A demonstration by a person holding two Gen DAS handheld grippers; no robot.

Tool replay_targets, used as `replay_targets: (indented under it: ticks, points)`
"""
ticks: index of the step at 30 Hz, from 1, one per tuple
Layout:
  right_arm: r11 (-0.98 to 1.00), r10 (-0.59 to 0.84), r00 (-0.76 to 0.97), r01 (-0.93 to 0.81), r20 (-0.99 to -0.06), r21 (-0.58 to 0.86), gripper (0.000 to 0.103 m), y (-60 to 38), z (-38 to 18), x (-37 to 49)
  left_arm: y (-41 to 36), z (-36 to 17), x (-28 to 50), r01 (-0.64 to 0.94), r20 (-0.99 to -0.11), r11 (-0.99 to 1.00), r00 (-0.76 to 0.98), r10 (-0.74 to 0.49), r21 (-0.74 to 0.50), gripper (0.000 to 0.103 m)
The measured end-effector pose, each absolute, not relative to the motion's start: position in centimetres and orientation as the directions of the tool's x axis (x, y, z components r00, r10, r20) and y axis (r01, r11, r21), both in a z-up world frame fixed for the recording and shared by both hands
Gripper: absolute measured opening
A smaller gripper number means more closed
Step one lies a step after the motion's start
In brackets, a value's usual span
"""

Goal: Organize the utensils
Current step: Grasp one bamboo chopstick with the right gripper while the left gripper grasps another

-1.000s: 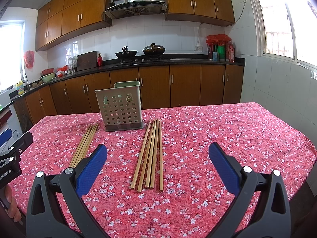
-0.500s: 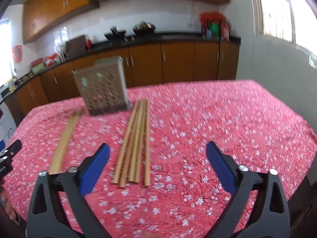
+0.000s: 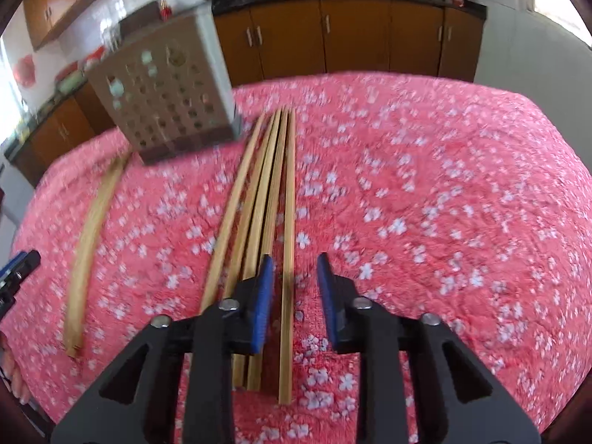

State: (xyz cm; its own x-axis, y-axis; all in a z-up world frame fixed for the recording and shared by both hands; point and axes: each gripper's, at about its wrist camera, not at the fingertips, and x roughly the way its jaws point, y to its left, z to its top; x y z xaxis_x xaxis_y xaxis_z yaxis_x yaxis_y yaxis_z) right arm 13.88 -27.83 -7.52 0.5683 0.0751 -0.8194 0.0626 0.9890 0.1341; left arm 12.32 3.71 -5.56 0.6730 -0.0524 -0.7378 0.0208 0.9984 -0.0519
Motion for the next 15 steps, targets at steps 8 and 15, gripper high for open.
replay_targets:
  ticks: [8, 15]
  points:
    - [0.988, 0.038, 0.586, 0.100, -0.810, 0.118, 0.008, -29.0, -8.0, 13.4, 2.2, -7.6, 13.3, 0.096, -0.796, 0.991, 0.590, -0.136, -0.098, 0.026]
    - [0.991, 0.022, 0.592, 0.096, -0.805, 0.097, 0.008, -28.6, -7.8, 13.2, 1.5, -8.2, 13.5, 0.118, -0.817, 0.989, 0.560, -0.138, -0.086, 0.019]
